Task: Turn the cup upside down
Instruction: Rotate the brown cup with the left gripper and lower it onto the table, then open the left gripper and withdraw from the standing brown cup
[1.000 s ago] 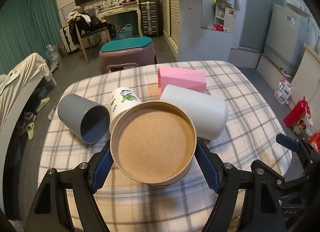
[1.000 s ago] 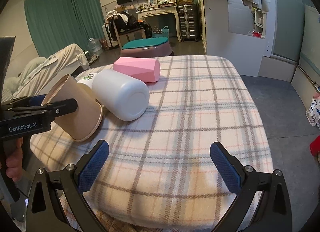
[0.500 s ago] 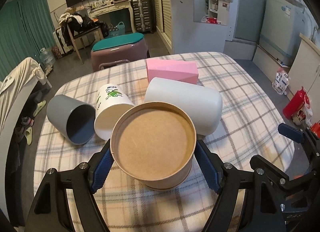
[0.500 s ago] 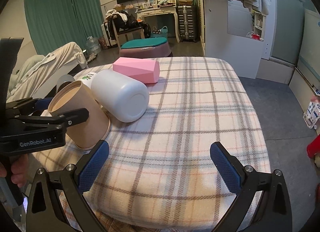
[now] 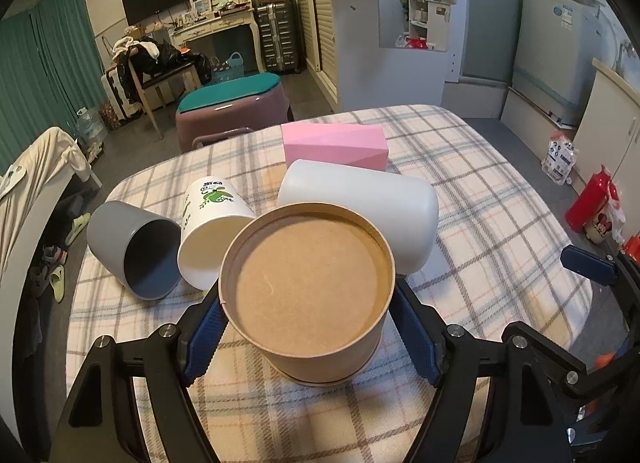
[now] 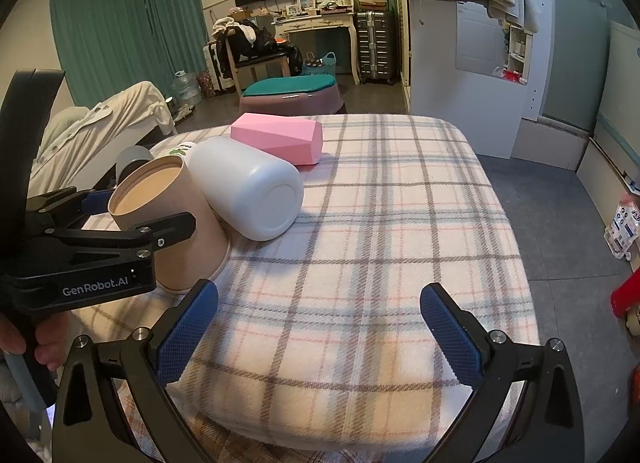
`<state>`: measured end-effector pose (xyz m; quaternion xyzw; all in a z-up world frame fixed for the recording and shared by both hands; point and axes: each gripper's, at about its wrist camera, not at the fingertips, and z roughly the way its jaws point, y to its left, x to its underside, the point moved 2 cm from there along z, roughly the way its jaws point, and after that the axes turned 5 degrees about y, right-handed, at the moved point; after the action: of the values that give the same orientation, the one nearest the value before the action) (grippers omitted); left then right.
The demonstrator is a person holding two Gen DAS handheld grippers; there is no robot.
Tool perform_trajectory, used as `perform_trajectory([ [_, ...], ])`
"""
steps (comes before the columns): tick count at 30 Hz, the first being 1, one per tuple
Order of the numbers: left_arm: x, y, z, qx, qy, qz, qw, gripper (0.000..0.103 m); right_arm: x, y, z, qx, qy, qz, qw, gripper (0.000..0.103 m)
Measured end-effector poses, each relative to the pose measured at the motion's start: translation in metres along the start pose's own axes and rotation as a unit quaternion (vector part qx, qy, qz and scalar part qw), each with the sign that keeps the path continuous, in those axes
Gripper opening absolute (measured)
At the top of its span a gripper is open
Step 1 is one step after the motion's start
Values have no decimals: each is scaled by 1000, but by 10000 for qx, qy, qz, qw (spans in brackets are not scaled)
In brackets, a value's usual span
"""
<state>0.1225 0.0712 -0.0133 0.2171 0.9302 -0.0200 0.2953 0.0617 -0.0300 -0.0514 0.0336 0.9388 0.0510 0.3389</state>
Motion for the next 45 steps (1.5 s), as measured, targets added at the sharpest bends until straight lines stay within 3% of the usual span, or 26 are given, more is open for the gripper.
perform_trajectory([
  [6, 2, 2, -3, 162, -93, -152, 9997, 89, 2, 2, -5, 39, -26, -9, 10000, 102],
  [13, 4, 1, -9, 156, -238, -284, 9992, 90, 8, 9, -18, 120, -94, -57, 9999, 102],
  [27, 16, 28, -64, 146, -1095, -684, 9915, 92, 19, 31, -63, 315, -550, -199, 9978, 102],
  [31, 35, 40, -86, 68, -1444, -860, 9858, 93, 22, 39, -75, 331, -762, -267, 9962, 102],
  [33, 48, 46, -98, 11, -1683, -940, 9812, 99, 24, 45, -78, 312, -917, -308, 9948, 102],
  [37, 80, 55, -119, -338, -2235, -969, 9693, 103, 27, 59, -80, 227, -1150, -402, 9923, 102],
  [45, 121, 67, -128, -647, -2648, -1048, 9564, 103, 37, 84, -78, 145, -1485, -637, 9867, 103],
])
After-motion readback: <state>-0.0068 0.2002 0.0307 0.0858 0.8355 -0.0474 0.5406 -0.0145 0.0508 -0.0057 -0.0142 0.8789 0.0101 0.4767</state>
